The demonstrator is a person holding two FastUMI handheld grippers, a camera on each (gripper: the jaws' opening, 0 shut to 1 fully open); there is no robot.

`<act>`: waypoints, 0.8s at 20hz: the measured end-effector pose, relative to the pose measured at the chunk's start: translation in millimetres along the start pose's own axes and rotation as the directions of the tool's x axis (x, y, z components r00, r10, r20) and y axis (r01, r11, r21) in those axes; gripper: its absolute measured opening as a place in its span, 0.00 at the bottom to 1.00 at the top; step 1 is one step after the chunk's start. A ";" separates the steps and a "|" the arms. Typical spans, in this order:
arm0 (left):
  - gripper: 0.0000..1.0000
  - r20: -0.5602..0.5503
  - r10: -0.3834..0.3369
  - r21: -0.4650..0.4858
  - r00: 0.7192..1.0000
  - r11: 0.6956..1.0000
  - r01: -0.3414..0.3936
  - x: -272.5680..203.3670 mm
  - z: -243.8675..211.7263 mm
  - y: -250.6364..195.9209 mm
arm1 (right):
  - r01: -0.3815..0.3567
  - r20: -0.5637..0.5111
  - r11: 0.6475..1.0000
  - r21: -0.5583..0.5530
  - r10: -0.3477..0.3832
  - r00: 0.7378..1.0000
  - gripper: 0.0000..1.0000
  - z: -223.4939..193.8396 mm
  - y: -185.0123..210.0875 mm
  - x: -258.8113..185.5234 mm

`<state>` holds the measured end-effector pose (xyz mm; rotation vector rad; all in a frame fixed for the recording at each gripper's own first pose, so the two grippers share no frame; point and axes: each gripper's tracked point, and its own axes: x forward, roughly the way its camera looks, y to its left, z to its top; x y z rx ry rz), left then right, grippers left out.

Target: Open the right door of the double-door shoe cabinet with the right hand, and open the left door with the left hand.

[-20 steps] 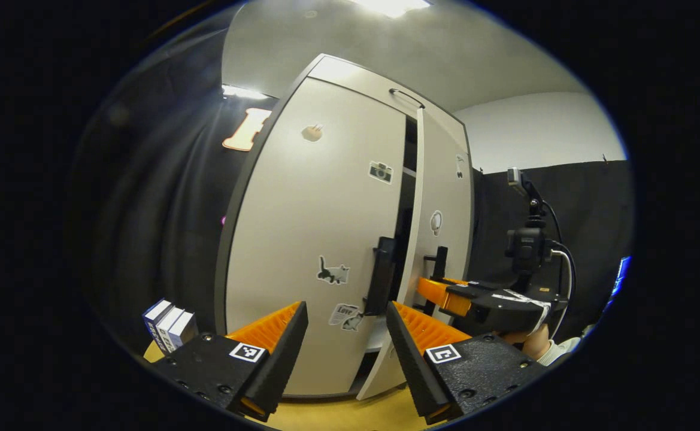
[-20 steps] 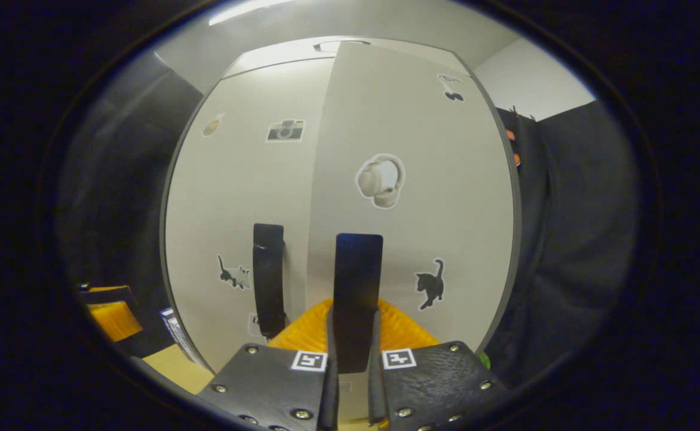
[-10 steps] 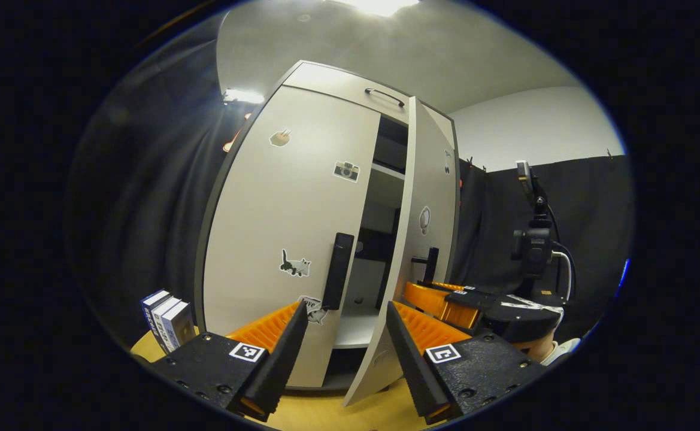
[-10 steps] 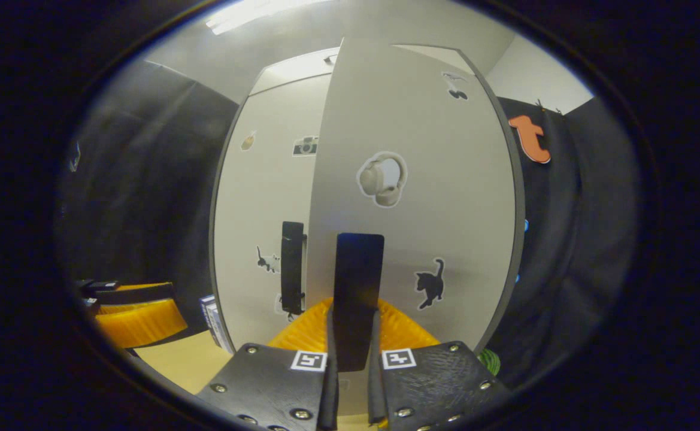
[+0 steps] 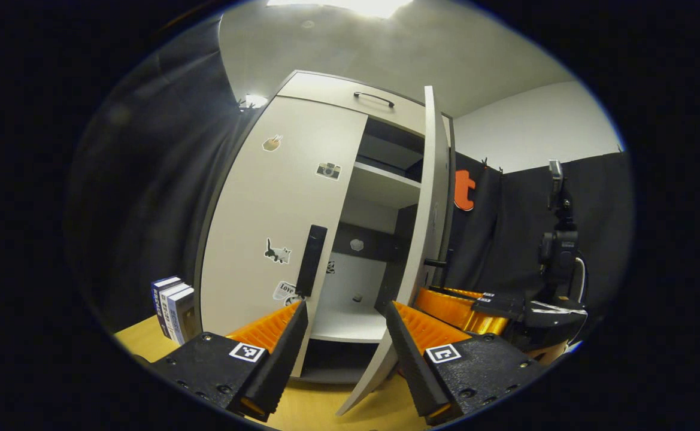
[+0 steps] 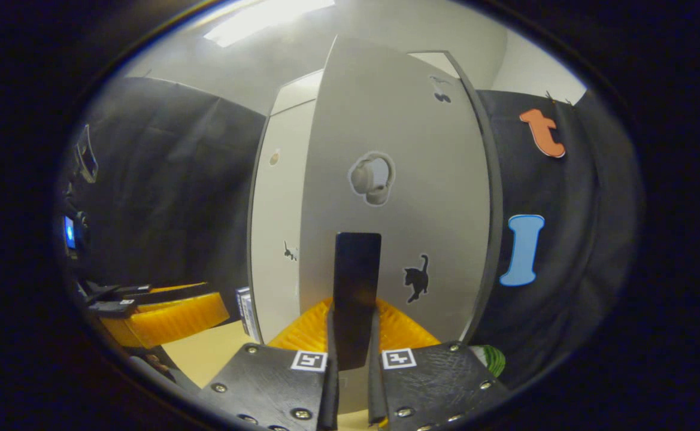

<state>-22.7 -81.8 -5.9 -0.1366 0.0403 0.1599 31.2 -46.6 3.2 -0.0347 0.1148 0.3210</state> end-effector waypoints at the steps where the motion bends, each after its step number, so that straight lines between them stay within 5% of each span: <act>1: 0.82 -0.003 0.000 -0.013 1.000 1.000 -0.001 -2.7 -2.9 -6.8 | 0.002 0.000 1.000 -0.004 -0.002 1.000 0.19 1.3 -6.1 -7.2; 8: 0.82 -0.034 -0.028 0.008 0.999 1.000 0.028 -6.7 -19.4 -38.6 | 0.055 0.002 0.998 -0.007 -0.055 0.998 0.18 1.4 -37.8 -38.7; 16: 0.82 -0.036 -0.035 -0.020 0.999 0.999 0.034 -6.9 -22.7 -47.7 | 0.232 0.013 0.972 -0.037 -0.231 0.973 0.18 1.4 -95.3 -64.0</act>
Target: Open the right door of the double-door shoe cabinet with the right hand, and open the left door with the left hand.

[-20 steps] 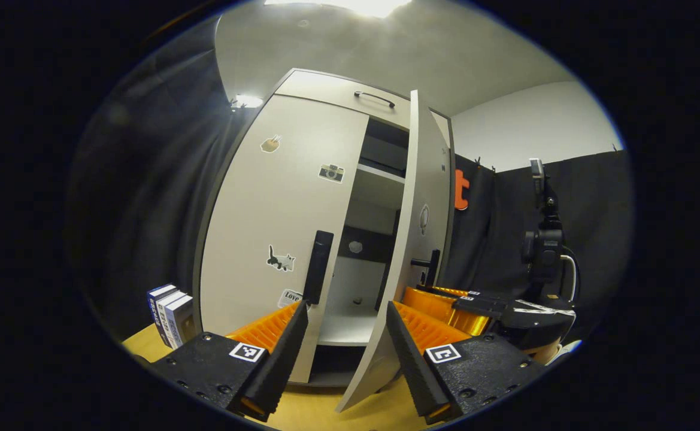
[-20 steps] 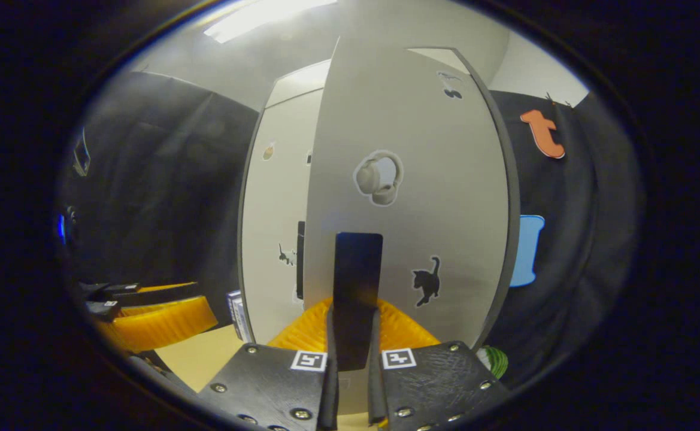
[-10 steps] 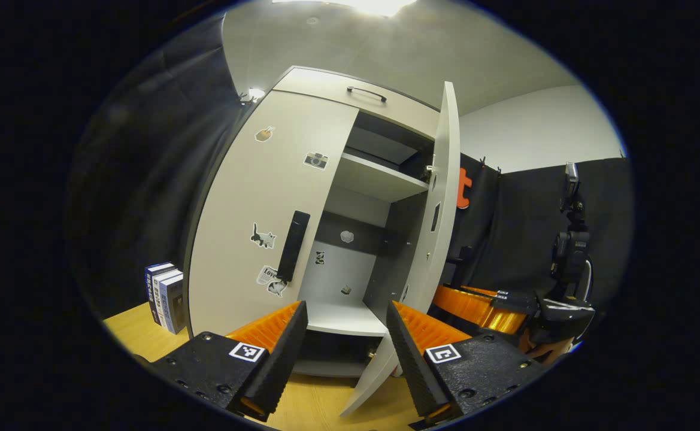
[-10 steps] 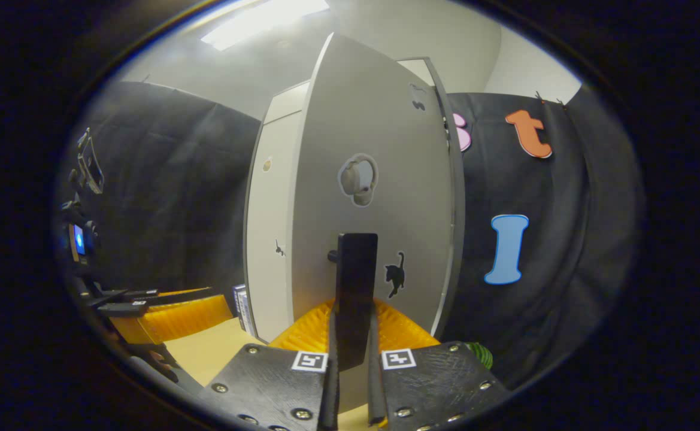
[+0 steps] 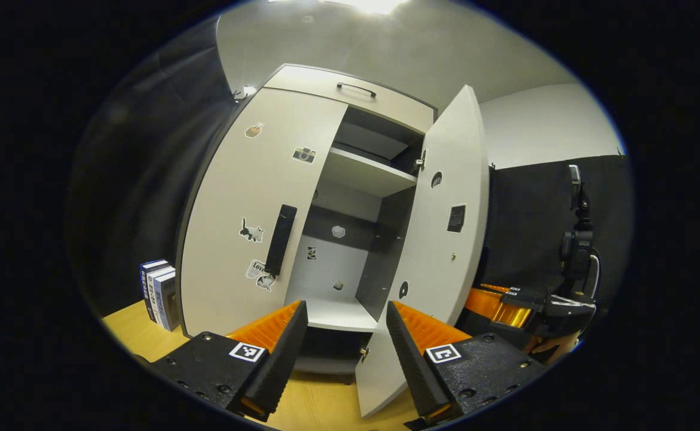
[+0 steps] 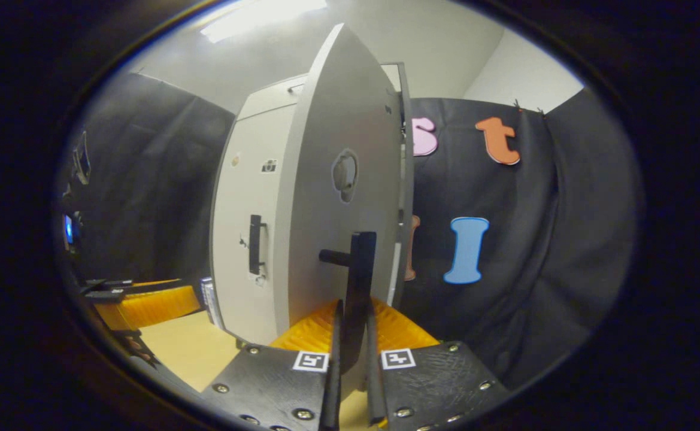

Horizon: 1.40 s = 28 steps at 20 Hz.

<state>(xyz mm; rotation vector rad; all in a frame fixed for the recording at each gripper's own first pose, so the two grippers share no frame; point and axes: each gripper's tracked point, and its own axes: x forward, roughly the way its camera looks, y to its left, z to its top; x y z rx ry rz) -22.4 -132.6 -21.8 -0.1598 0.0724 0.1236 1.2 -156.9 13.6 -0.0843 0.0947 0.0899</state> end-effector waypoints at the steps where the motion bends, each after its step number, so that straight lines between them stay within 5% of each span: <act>1: 0.82 0.000 -0.002 0.001 1.000 1.000 0.002 1.3 -0.6 -0.9 | 0.037 0.000 0.999 0.012 -0.037 0.999 0.17 -1.9 -9.7 0.3; 2: 0.82 -0.001 -0.003 0.005 1.000 1.000 0.003 2.9 -0.5 -2.5 | 0.061 0.002 0.997 0.047 -0.061 0.998 0.17 -4.0 -19.8 10.6; 3: 0.82 0.000 -0.006 0.010 1.000 1.000 0.006 3.5 -1.0 -5.1 | 0.073 0.003 0.995 0.065 -0.074 0.997 0.05 -6.4 -27.4 1.8; 12: 0.82 0.006 0.003 0.033 1.000 0.999 -0.003 13.1 -1.9 -7.5 | 0.049 0.004 0.999 0.010 -0.049 0.999 0.05 -7.1 -32.7 -3.9; 22: 0.83 0.039 -0.010 0.074 0.999 0.997 0.007 34.0 10.7 7.9 | 0.026 0.037 1.000 -0.009 -0.026 0.999 0.07 7.1 -33.4 -72.1; 25: 0.84 0.047 0.000 0.110 0.999 0.994 -0.005 40.6 14.0 16.7 | -0.019 0.075 0.999 0.037 0.016 0.997 0.66 24.8 -19.7 -87.9; 28: 0.90 0.073 0.006 0.141 0.997 0.990 -0.017 51.4 25.7 31.7 | -0.068 0.109 0.997 0.045 0.063 0.992 0.86 37.2 6.1 -91.2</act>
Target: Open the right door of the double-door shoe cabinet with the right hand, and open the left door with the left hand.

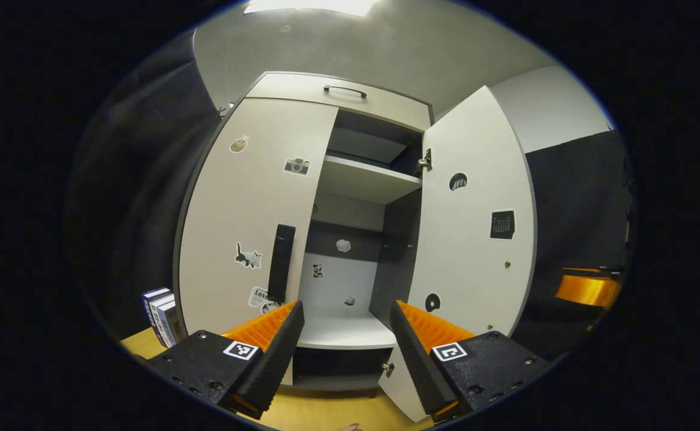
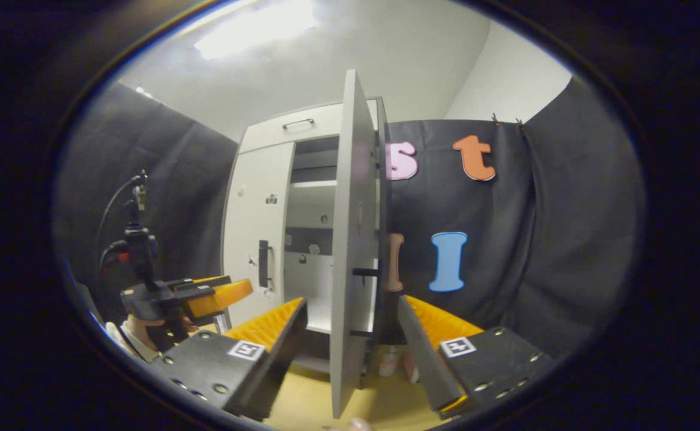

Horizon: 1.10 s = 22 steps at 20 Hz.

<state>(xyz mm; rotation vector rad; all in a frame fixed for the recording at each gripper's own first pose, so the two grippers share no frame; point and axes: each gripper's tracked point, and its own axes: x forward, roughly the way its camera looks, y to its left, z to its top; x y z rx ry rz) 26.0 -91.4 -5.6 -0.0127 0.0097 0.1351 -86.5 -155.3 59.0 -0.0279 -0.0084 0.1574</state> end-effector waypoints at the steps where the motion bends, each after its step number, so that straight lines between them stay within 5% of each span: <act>1: 0.92 0.014 0.010 0.015 1.000 1.000 -0.010 4.7 3.9 9.2 | -0.009 0.012 1.000 -0.004 0.009 1.000 0.96 2.6 10.3 1.8; 7: 0.92 0.075 0.038 0.057 0.996 0.997 -0.042 56.2 20.4 68.1 | -0.038 0.042 0.998 -0.055 0.040 0.998 0.96 8.7 69.8 24.3; 12: 0.92 0.054 0.026 0.042 0.998 0.999 -0.028 106.8 4.3 100.5 | 0.019 0.092 0.991 -0.135 -0.007 0.996 0.97 18.1 99.7 37.1; 16: 0.85 0.023 -0.029 0.035 0.999 0.999 0.029 133.8 -11.6 98.2 | 0.056 0.100 0.976 -0.211 -0.035 0.994 0.98 13.8 119.1 46.0; 22: 0.70 0.040 -0.015 0.077 0.999 0.997 0.011 148.7 -13.6 99.0 | 0.093 0.064 0.973 -0.210 -0.081 0.995 0.98 2.5 121.8 60.3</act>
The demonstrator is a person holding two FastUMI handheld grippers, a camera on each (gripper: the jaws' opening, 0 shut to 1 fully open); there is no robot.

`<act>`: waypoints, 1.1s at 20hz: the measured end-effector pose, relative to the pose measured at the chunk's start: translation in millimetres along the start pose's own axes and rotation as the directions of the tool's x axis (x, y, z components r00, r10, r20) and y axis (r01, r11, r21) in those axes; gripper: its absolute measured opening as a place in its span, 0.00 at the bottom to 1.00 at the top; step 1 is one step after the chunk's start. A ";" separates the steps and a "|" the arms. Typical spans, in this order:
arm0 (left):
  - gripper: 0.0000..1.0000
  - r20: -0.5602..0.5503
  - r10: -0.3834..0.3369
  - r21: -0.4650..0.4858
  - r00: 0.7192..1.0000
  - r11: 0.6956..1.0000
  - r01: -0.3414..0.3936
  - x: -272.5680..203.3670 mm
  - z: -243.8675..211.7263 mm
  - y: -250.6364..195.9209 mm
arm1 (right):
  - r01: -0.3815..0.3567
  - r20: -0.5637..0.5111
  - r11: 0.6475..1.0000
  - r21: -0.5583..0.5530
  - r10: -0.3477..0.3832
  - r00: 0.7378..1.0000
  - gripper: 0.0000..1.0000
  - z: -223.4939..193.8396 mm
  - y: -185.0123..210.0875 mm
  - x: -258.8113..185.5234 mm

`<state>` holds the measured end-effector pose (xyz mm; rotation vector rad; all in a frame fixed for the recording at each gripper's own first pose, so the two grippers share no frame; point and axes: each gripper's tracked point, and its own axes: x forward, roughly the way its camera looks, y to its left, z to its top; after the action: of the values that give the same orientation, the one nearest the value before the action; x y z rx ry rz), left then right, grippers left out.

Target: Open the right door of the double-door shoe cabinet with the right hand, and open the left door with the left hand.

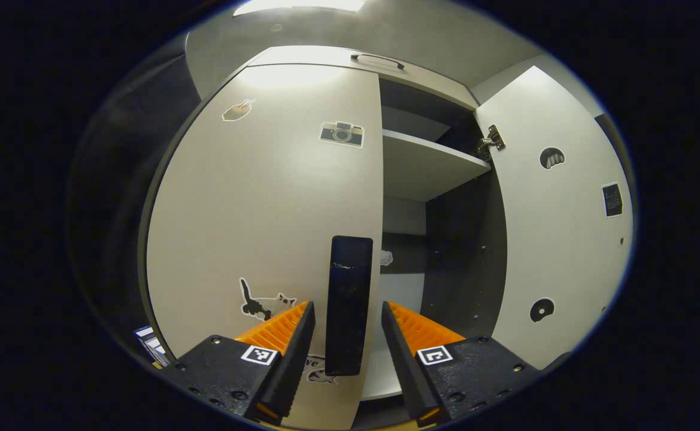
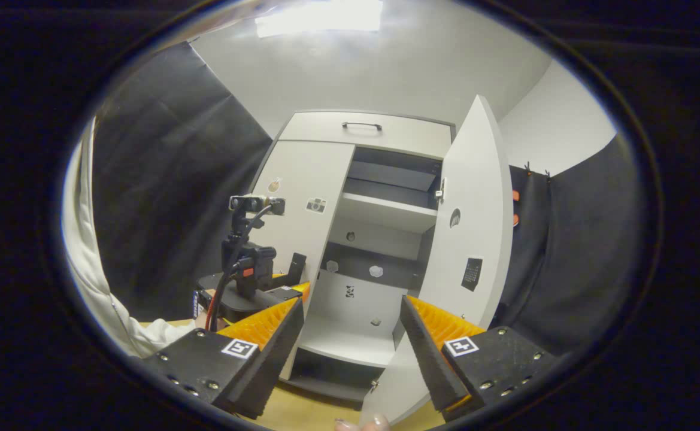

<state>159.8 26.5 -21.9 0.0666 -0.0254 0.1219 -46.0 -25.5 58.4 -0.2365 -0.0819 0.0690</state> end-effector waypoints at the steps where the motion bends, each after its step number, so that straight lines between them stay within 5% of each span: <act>1: 0.61 0.001 0.004 0.008 1.000 1.000 -0.004 0.6 -0.3 0.6 | 0.007 -0.007 1.000 0.004 -0.007 1.000 0.98 -2.8 -2.3 1.8; 4: 0.54 -0.001 0.040 0.021 0.999 0.999 -0.040 3.6 -2.8 7.0 | 0.020 -0.020 0.999 0.026 -0.019 1.000 0.98 -6.7 -7.1 5.5; 6: 0.40 0.004 0.045 0.005 0.999 0.999 -0.045 3.9 -3.7 6.6 | 0.019 -0.024 0.999 0.046 -0.017 1.000 0.98 -7.8 -9.1 6.6; 22: 0.20 -0.023 0.014 -0.004 1.000 1.000 -0.014 -0.2 -4.1 5.2 | -0.002 -0.043 0.998 0.069 0.005 0.999 0.98 -14.0 -17.4 9.1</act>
<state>159.1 32.0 -25.7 0.0608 -0.0032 0.1368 -34.7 -44.9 49.6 -0.1694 -0.0358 0.0702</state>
